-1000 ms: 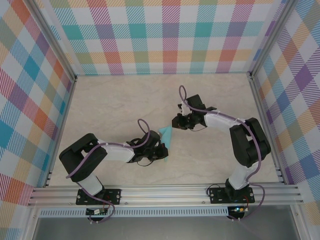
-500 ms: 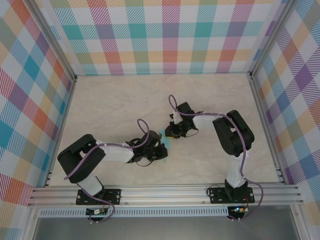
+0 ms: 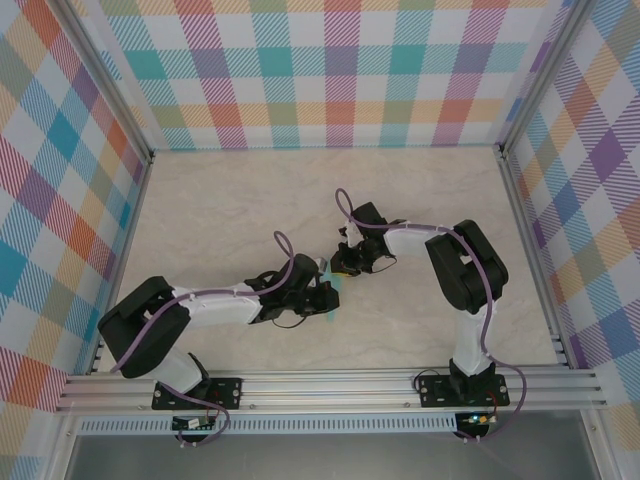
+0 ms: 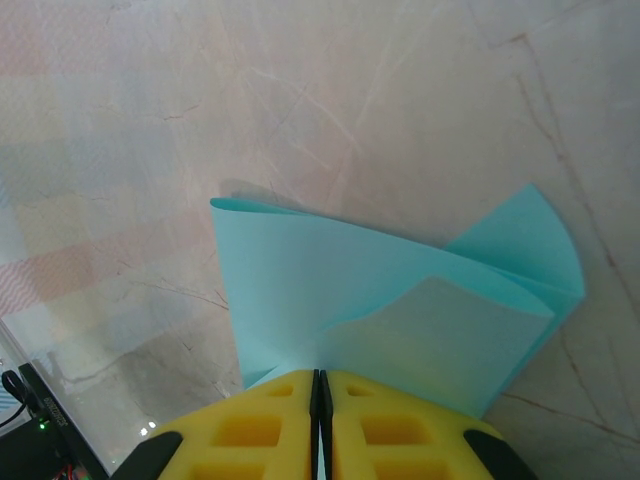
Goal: Fold a paper plane with a square sheet of paper (fold left side to right side)
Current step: Fold the wing for the fifth time at the center of the table.
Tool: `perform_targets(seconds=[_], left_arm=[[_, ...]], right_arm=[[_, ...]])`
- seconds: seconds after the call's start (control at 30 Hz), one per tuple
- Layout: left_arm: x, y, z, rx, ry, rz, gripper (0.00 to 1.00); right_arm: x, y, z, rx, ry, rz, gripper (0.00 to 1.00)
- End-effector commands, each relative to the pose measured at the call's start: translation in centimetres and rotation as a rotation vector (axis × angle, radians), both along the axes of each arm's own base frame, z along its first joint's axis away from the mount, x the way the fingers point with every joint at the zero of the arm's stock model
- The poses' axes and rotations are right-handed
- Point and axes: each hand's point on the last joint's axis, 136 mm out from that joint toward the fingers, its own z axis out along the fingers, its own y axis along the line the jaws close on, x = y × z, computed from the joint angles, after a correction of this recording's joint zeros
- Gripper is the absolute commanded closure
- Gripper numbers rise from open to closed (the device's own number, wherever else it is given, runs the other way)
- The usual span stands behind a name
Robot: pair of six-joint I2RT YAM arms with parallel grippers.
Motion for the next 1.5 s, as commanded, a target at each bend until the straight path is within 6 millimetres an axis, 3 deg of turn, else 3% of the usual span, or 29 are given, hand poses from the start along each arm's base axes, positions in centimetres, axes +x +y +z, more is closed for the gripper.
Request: perform_targets(seconds=[0.0, 0.37, 1.47], left_arm=[[-0.4, -1.9, 0.6, -0.052, 0.014, -0.054, 0.93], [-1.2, -0.1, -3.4, 0.043, 0.079, -0.016, 0.93], [-3.1, 0.2, -5.7, 0.062, 0.121, -0.029, 0.94]], right_arm=[[-1.3, -1.8, -2.6, -0.118, 0.058, -0.002, 0.88], [-1.3, -1.9, -2.8, -0.131, 0.057, -0.001, 0.88], [-1.2, -2.4, -3.7, -0.178, 0.086, -0.007, 0.88]])
